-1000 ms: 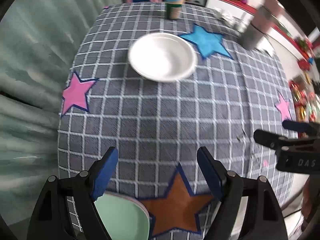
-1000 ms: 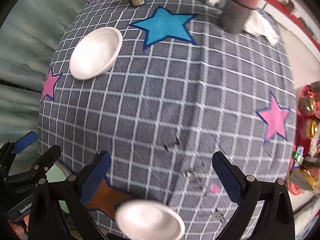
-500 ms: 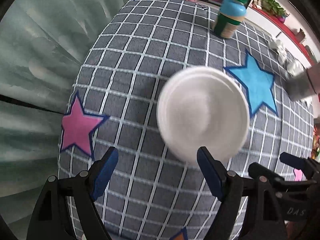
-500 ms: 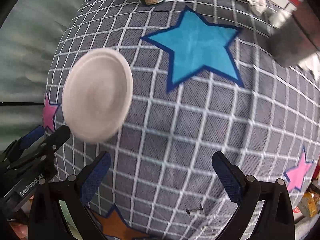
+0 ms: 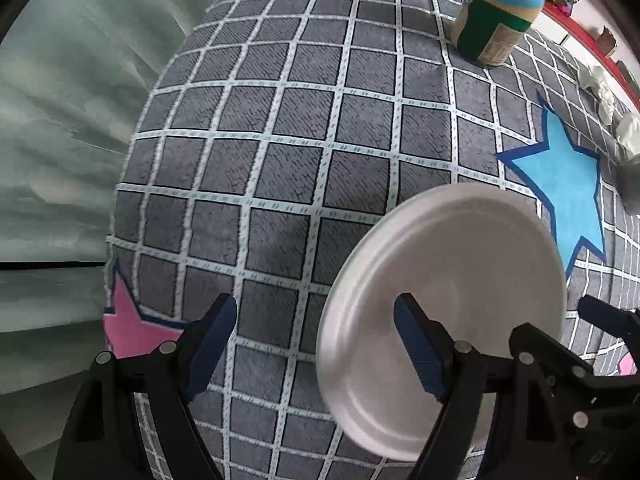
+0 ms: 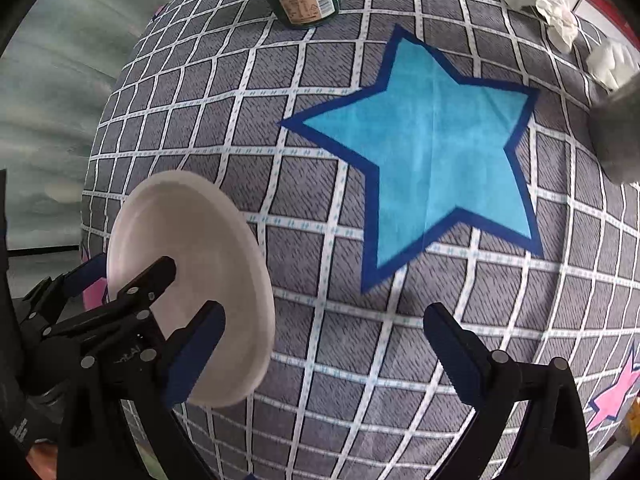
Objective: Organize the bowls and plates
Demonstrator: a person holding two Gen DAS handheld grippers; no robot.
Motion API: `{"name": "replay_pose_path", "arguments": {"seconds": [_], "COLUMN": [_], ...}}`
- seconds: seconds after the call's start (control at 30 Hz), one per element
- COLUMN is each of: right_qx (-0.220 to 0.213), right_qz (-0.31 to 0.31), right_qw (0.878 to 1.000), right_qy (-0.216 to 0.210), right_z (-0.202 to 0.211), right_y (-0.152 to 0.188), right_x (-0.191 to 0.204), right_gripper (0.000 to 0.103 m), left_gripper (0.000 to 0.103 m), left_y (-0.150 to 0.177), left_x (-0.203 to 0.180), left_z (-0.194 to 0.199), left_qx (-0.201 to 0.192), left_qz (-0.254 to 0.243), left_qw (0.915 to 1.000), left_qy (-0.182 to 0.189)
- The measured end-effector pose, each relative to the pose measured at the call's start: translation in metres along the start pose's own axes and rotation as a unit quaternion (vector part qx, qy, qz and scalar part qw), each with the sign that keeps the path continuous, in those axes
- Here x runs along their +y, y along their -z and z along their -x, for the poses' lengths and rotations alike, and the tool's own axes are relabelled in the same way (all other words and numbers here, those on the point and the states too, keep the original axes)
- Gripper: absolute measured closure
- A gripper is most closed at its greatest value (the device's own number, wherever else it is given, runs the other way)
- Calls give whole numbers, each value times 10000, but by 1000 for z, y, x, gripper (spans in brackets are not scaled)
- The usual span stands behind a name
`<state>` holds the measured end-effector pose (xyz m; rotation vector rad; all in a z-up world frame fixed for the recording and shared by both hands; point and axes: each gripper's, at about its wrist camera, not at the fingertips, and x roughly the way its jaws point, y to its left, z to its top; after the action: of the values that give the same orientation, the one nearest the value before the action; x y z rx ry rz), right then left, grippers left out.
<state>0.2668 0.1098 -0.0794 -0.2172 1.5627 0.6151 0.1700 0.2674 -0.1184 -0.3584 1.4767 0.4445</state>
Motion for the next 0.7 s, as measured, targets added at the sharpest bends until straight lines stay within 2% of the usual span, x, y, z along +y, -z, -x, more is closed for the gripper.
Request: {"name": "replay_pose_path", "arguments": {"seconds": [0.03,0.07,0.1,0.17,0.2,0.23,0.27,0.3,0.4,0.7], "right_qx": [-4,17,60,16,23,59,114,177,263,402], "right_qz": [40,69,92,187,251,294,315,280,259,524], "right_qw": [10000,10000,9999,9998,9995,9992,9987,9982,9971,9972], "right_qy": [-22,-15,-19,-106,-183,-278,-394,-500,-663,-349], "right_z": [-1,-5,-8,-10,-11,-11,-14,-17,-22,-16], "right_y": [-1,-2,-3,-4,-5,-5,-6,-7,-2,39], "right_x": [2,6,9,15,19,20,22,25,29,2], "right_gripper": [21,33,36,46,57,64,75,78,85,85], "left_gripper": [20,21,26,37,48,55,56,56,60,61], "left_y": [-1,-1,-2,-1,-2,-3,-3,-3,0,53], "left_x": [-1,-4,-7,-11,-12,-14,-15,-18,-33,-90], "left_z": [-3,-6,-9,-12,-13,-14,-15,-15,-15,-12], "left_qx": [43,98,147,118,137,184,208,202,269,362], "left_qz": [-12,-37,-71,-48,-17,33,43,5,-152,-621], "left_qw": [10000,9999,9998,9995,9989,9980,9978,9979,9975,9960], "left_qy": [67,120,148,288,446,608,632,613,643,523]}}
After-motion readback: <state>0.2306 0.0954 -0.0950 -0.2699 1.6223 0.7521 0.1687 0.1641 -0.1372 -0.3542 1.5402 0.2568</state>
